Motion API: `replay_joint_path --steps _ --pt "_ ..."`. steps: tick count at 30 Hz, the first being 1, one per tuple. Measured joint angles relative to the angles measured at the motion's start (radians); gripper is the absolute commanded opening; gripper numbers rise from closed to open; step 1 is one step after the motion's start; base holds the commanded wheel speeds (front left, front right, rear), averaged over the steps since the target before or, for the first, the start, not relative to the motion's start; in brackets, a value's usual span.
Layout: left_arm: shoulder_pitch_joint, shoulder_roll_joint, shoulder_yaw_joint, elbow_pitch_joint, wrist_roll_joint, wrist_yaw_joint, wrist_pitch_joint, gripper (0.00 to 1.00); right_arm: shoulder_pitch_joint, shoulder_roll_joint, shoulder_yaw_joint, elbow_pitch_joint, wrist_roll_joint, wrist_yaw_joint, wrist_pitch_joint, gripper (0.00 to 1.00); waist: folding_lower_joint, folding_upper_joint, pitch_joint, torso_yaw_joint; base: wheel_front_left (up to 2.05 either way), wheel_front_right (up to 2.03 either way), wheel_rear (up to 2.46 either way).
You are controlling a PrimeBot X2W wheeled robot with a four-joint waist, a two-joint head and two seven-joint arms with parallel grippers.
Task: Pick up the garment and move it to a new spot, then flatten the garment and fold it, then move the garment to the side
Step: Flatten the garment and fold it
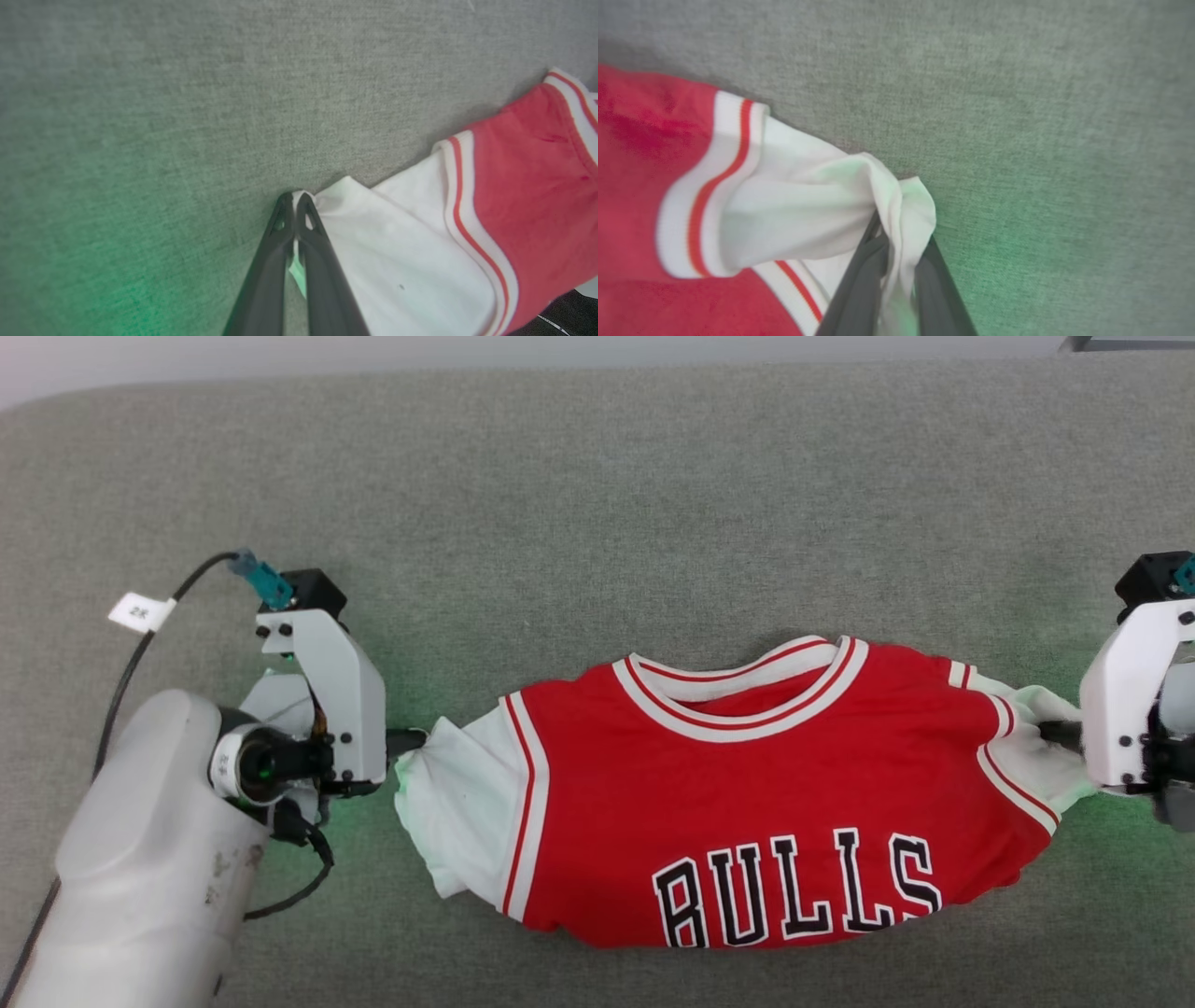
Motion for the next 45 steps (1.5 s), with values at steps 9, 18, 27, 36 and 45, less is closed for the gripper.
replay_joint_path --steps 9,18,27,36,45 --pt "-0.042 0.007 -0.014 0.033 0.018 -0.008 -0.006 0.00 -0.053 0.034 -0.040 0.070 0.006 0.000 -0.016 0.00 0.0000 0.0000 -0.044 -0.006 0.00 0.00 0.00" --pt "-0.197 0.038 -0.025 0.027 0.061 0.003 0.027 0.00 -0.195 0.043 -0.013 0.026 0.015 0.000 -0.042 0.00 0.0000 0.0000 -0.155 -0.024 0.00 0.00 0.00" --pt "-0.397 0.055 -0.022 0.035 0.122 -0.002 -0.064 0.00 -0.413 0.074 0.095 0.058 0.020 0.000 -0.257 0.00 -0.0001 0.0000 -0.272 -0.054 0.00 0.00 0.00" --pt "-0.582 0.046 -0.021 0.122 0.169 -0.036 -0.212 0.00 -0.608 0.088 0.208 0.219 0.020 0.000 -0.527 0.00 0.0000 0.0000 -0.347 -0.081 0.00 0.00 0.00" --pt "-0.695 0.033 -0.020 0.212 0.177 -0.057 -0.305 0.00 -0.728 0.077 0.344 0.356 0.069 0.000 -0.641 0.00 0.0000 0.0000 -0.365 -0.074 0.00 0.00 0.00"
